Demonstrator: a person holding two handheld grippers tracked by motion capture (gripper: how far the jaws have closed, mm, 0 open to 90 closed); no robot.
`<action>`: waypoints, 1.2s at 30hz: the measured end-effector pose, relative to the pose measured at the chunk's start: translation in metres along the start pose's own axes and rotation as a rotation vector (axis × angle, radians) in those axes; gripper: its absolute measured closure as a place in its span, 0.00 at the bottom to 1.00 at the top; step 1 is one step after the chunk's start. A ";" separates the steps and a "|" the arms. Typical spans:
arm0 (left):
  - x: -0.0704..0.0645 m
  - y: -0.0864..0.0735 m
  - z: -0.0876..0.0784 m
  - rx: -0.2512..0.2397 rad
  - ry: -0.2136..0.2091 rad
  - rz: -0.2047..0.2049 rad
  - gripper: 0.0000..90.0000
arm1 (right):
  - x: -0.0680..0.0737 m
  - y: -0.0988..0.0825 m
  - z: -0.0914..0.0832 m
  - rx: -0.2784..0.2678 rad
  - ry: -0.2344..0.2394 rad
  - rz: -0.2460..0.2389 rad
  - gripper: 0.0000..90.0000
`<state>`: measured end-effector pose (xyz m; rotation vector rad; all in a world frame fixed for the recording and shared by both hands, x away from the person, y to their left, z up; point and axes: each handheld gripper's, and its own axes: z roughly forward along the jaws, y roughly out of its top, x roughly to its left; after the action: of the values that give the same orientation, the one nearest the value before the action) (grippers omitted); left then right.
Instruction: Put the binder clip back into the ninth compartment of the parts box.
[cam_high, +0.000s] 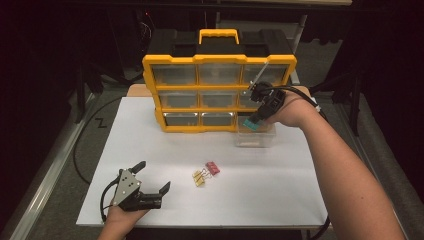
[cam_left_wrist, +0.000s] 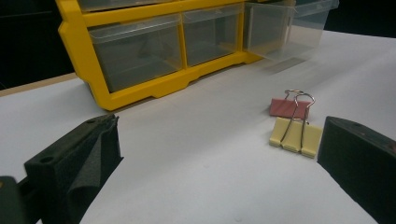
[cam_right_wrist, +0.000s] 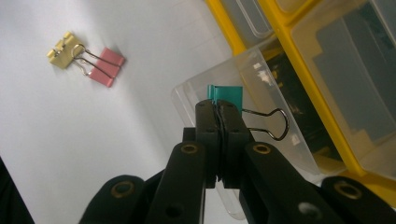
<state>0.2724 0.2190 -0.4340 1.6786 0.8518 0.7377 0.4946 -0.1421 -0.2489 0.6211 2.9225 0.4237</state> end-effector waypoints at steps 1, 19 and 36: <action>0.000 0.000 0.000 -0.001 0.000 0.000 0.00 | -0.001 0.000 0.001 0.004 -0.004 0.001 1.00; 0.001 0.000 -0.001 -0.001 0.001 -0.002 0.00 | -0.008 0.002 0.018 0.033 -0.011 0.013 1.00; 0.002 0.000 -0.001 -0.006 0.000 -0.004 0.00 | -0.001 0.004 0.037 0.050 0.002 -0.001 1.00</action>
<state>0.2721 0.2211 -0.4338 1.6715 0.8514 0.7370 0.5041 -0.1298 -0.2833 0.6257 2.9432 0.3531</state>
